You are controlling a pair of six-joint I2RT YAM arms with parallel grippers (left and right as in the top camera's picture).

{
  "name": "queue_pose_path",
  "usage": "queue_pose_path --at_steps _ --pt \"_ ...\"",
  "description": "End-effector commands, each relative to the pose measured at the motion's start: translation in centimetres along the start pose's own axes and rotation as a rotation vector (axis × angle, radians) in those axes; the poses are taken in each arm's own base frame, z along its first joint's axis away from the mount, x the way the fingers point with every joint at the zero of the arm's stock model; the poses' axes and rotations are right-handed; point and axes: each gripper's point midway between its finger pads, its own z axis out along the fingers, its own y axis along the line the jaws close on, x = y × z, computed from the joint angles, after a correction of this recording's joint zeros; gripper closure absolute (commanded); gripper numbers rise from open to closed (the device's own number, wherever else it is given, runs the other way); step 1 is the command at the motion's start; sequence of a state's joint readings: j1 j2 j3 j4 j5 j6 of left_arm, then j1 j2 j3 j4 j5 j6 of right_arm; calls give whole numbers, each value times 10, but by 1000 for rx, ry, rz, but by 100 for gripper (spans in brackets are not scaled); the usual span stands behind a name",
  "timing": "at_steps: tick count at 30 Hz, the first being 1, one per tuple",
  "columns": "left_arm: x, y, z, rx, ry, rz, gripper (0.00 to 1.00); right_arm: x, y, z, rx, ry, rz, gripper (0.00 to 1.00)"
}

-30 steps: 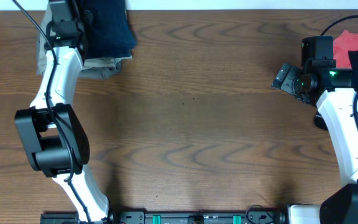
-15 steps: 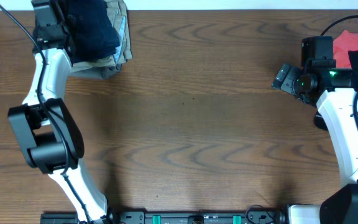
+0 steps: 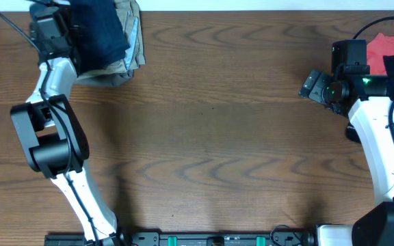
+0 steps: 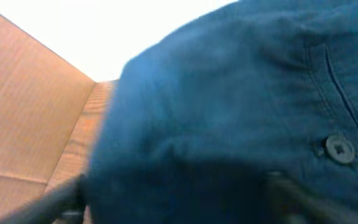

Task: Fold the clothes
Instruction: 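Lower the navy trousers onto the stack and adjust with left gripper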

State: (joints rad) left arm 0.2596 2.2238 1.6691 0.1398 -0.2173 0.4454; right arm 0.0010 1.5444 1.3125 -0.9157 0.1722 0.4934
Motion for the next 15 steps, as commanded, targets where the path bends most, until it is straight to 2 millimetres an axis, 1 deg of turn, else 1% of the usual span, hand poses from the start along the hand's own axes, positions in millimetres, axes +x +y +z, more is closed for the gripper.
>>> queue_pose_path --at_steps 1,5,8,11,12,13,15 --pt "-16 20 -4 -55 -30 -16 2 -1 0 -1 1 -4 6 1" --pt "-36 18 -19 -53 -62 -29 2 -1 0 -1 1 -4 6 1" --pt "-53 7 -33 -30 -88 -77 2 -1 0 -1 1 -4 6 1" --pt "-68 -12 -48 10 -106 -147 2 -1 0 -1 1 -4 6 1" --pt "-70 -20 -52 33 -106 -153 5 -1 0 -1 1 -4 6 1" --pt "-71 -32 -54 66 -103 -145 19 -1 0 -1 1 -4 6 1" --pt "-68 -51 -55 120 -89 -126 40 -1 0 -1 1 -4 6 1"
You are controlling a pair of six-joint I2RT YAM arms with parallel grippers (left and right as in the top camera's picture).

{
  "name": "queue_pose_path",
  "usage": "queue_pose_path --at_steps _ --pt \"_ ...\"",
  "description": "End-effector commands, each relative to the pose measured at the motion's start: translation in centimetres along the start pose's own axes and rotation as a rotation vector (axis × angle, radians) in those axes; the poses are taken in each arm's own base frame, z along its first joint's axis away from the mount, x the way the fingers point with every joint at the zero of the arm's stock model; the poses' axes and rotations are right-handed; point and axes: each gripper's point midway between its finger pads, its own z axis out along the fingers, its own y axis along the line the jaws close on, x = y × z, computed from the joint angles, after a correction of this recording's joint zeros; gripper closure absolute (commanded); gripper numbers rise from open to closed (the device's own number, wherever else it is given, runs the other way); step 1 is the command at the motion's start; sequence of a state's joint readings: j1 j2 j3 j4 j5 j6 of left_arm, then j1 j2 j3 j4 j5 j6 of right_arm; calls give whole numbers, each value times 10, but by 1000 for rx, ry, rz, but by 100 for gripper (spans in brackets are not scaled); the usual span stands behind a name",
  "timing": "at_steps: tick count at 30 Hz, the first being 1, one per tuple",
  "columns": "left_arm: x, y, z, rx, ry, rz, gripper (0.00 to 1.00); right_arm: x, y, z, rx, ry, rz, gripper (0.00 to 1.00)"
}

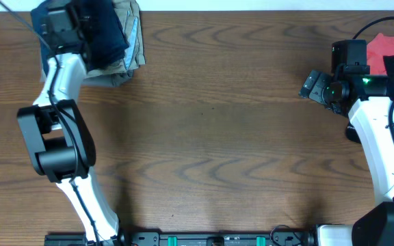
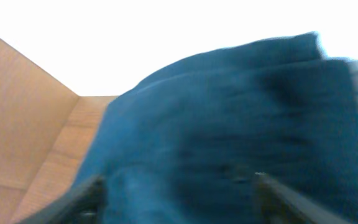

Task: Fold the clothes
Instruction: 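Lower the navy trousers onto the stack and adjust with left gripper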

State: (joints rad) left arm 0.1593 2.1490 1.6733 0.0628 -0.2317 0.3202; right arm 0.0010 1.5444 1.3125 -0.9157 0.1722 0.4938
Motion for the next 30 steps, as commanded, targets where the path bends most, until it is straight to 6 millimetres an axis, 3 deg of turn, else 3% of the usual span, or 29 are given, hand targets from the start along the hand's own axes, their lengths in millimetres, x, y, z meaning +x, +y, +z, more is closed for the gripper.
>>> queue_pose_path --at_steps 1,4,10,12,18,30 --pt "-23 -22 -13 71 -40 -40 50 -1 0 -1 1 -4 6 1" --pt "-5 -32 -2 83 -1 -29 68 -1 0 -1 1 -4 6 1" --pt "44 -44 16 103 129 -6 81 -1 0 -1 1 -4 6 1" --pt "60 -50 18 125 179 -18 93 -1 0 -1 1 -4 6 1" --pt "75 -98 4 392 243 -96 94 -1 0 -1 1 -4 6 1" --pt "117 -111 -14 441 422 -127 94 -1 0 -1 1 -4 5 1"
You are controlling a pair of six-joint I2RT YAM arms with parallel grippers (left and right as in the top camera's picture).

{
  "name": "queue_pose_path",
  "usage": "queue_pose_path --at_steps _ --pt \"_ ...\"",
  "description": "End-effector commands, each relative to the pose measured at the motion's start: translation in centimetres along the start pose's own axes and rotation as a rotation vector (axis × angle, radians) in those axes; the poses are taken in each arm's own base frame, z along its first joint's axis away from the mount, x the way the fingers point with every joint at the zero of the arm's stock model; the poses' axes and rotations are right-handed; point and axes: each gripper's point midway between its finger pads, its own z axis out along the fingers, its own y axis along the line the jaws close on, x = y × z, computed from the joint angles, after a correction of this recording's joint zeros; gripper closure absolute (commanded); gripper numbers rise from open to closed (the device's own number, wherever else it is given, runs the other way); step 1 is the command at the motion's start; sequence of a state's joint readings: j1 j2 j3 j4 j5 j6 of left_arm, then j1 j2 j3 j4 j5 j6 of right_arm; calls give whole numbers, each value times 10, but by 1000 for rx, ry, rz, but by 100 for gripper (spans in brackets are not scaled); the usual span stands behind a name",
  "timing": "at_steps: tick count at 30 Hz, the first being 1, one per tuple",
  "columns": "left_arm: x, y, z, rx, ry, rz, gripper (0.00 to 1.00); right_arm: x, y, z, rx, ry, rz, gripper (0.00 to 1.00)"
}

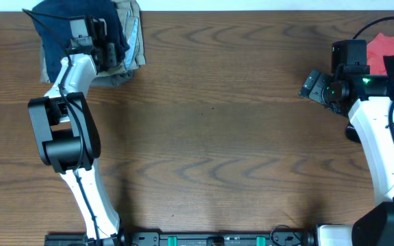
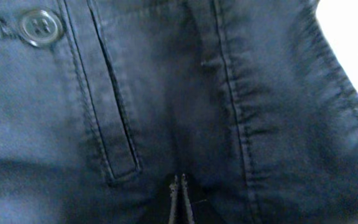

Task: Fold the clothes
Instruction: 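Lower the navy trousers onto the stack and adjust with left gripper, then press and smooth the navy trousers on the stack with the left gripper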

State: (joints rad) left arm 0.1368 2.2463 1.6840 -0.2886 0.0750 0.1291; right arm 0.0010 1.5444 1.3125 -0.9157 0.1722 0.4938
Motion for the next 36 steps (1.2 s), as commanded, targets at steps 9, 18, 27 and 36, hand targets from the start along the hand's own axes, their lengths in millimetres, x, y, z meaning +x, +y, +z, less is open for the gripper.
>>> queue_pose_path --at_steps 9,18,27,36 --pt "-32 -27 -43 54 -82 71 94 -1 0 -1 1 -4 6 1" --pt "-137 23 -123 -137 -491 23 94 -1 0 -1 1 -4 6 1" --pt "-132 104 -94 -303 -539 -67 94 -1 0 -1 1 -4 5 1" --pt "-64 175 -29 -406 -365 -144 93 -1 0 -1 1 -4 6 1"
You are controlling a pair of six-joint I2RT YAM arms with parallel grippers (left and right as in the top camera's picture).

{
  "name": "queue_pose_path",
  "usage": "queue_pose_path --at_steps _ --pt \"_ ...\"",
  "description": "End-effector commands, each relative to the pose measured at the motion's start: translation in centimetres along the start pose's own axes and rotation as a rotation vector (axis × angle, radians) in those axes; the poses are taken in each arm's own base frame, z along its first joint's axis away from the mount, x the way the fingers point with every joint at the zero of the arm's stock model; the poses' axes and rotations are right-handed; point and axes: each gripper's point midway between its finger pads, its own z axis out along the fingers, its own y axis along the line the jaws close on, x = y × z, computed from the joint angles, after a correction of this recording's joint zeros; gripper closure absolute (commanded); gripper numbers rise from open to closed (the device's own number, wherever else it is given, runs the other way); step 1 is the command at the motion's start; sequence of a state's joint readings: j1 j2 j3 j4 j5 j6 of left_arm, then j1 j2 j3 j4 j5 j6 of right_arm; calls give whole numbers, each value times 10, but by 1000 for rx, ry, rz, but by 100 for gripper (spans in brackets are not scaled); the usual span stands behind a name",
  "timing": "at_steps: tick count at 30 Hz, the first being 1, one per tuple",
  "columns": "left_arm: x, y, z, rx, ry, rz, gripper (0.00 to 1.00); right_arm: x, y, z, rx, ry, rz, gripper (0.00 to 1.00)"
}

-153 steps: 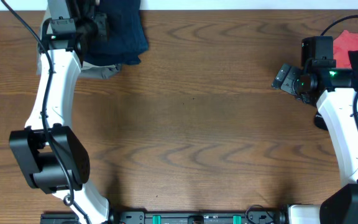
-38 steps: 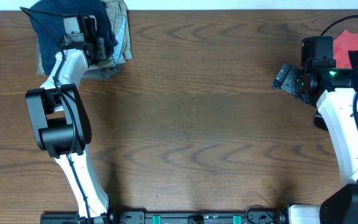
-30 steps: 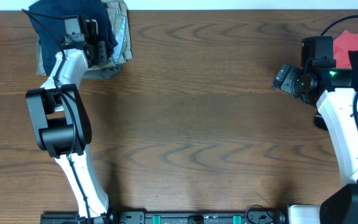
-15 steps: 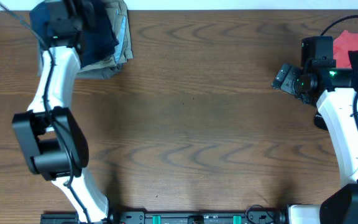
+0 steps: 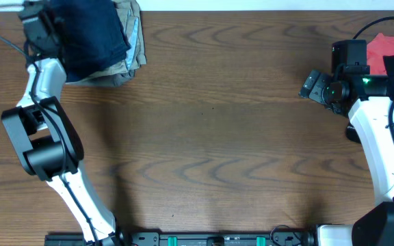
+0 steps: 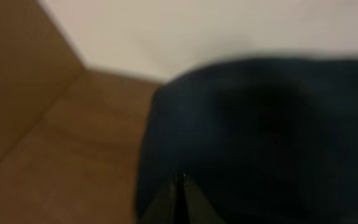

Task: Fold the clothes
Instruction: 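Press and smooth the navy trousers on the stack with the left gripper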

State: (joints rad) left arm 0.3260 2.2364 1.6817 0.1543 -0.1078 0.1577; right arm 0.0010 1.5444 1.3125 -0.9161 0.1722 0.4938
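A folded dark blue garment (image 5: 91, 31) lies on top of a khaki garment (image 5: 130, 48) at the table's far left corner. My left gripper (image 5: 38, 26) sits just off the blue garment's left edge. In the blurred left wrist view its fingers (image 6: 180, 190) are pressed together, shut, with the dark blue fabric (image 6: 266, 130) just beyond them and nothing seen between them. My right gripper (image 5: 313, 85) hovers over bare table at the right, far from the pile; whether it is open does not show.
Red cloth (image 5: 388, 44) and a dark item lie at the far right edge behind the right arm. The wooden table (image 5: 211, 137) stretches between the two arms. A white wall runs along the table's far edge.
My left gripper, still shut, has moved from over the blue garment to just off its left edge. The garment now lies more compactly on the khaki one. The right arm is unchanged.
At first my left gripper was at the pile's left side with its fingers wide apart around the blue garment, and stayed so half a second later. Then it was shut on top of the garment. Now it is shut at the pile's left edge.
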Motion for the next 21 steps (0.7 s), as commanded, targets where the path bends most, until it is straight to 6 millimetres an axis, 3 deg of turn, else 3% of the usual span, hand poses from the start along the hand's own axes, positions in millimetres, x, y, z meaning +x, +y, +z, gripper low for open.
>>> queue_pose_path --at_steps 1,6,9,12,18,21 --pt "31 20 15 -57 63 0 93 -1 0 -1 1 -4 5 1" --pt "54 26 21 -63 126 -1 92 -1 0 -1 1 -4 6 1" --pt "53 25 19 -60 132 2 92 -1 0 -1 1 -4 6 1" --pt "34 20 9 -52 99 4 92 -1 0 -1 1 -4 6 1" --pt "-37 3 -32 -22 -41 -14 92 -1 0 -1 1 -4 6 1" --pt "-49 -8 -41 -5 -66 -8 92 -1 0 -1 1 -4 5 1"
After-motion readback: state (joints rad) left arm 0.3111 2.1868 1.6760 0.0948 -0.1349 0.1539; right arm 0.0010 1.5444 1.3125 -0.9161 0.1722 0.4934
